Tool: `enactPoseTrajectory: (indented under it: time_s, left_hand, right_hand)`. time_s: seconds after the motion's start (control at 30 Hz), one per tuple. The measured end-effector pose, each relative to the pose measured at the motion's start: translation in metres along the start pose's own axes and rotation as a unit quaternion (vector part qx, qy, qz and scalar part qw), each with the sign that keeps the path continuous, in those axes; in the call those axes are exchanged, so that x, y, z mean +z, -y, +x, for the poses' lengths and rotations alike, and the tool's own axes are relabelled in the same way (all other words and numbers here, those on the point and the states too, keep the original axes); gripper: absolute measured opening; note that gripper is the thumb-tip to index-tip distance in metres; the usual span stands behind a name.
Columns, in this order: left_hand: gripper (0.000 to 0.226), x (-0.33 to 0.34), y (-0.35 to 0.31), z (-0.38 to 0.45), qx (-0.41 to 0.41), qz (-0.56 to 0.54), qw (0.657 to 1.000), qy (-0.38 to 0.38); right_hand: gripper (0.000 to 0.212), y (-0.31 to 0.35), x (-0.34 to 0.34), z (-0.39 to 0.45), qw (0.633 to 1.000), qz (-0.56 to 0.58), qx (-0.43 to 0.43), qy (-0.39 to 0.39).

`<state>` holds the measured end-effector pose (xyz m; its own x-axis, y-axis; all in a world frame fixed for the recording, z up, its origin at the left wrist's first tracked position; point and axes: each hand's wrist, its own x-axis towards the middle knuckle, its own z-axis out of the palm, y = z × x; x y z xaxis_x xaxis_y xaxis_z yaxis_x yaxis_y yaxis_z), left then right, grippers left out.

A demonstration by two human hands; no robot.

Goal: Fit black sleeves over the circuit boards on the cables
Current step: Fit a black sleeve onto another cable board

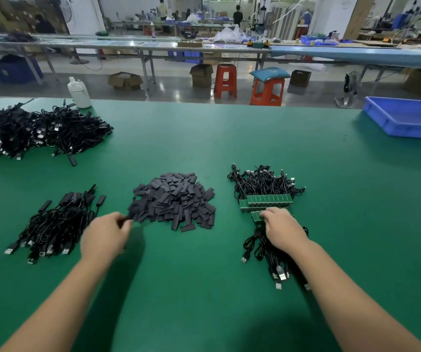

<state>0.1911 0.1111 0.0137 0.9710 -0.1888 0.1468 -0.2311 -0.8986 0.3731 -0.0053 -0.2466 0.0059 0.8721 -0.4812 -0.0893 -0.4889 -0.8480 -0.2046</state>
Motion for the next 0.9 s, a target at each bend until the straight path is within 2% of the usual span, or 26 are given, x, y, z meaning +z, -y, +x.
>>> enactPoseTrajectory:
  time_s: [0.07, 0.17, 0.27, 0.43, 0.5, 0.57, 0.67, 0.8, 0.9]
  left_hand:
    - [0.023, -0.002, 0.028, 0.017, -0.025, 0.079, 0.996, -0.027]
    - [0.03, 0.002, 0.057, 0.032, -0.083, 0.142, 0.986, 0.004]
    - [0.026, 0.009, 0.07, 0.038, -0.13, 0.128, 0.983, 0.033]
    - [0.026, 0.015, 0.075, 0.042, -0.163, 0.082, 0.983, 0.005]
    - [0.031, 0.016, 0.074, 0.044, -0.164, 0.058, 0.985, -0.008]
    - [0.032, 0.017, 0.07, 0.046, -0.153, 0.046, 0.987, -0.004]
    - [0.022, 0.02, 0.064, 0.045, -0.121, 0.067, 0.99, 0.017]
    - [0.023, 0.019, 0.061, 0.039, -0.108, 0.128, 0.986, 0.019]
    - [0.026, 0.018, 0.054, 0.035, -0.09, 0.155, 0.984, 0.019]
  right_hand:
    - [0.046, -0.01, -0.001, 0.001, 0.999, 0.006, -0.005, 0.032]
    - [0.043, -0.013, -0.003, 0.004, 0.999, -0.021, -0.011, 0.045]
    - [0.047, -0.012, -0.009, 0.008, 0.997, -0.037, -0.015, 0.059]
    - [0.053, -0.012, -0.018, 0.014, 0.995, -0.033, 0.002, 0.097]
    - [0.055, -0.012, -0.021, 0.015, 0.994, -0.046, 0.002, 0.102]
    - [0.057, -0.012, -0.022, 0.019, 0.99, -0.11, -0.025, 0.082]
    - [0.061, -0.013, -0.025, 0.02, 0.983, -0.171, -0.049, 0.048]
    - [0.07, -0.015, -0.032, 0.017, 0.995, -0.076, -0.012, 0.064]
    - [0.068, -0.017, -0.044, 0.015, 0.995, -0.026, -0.005, 0.097]
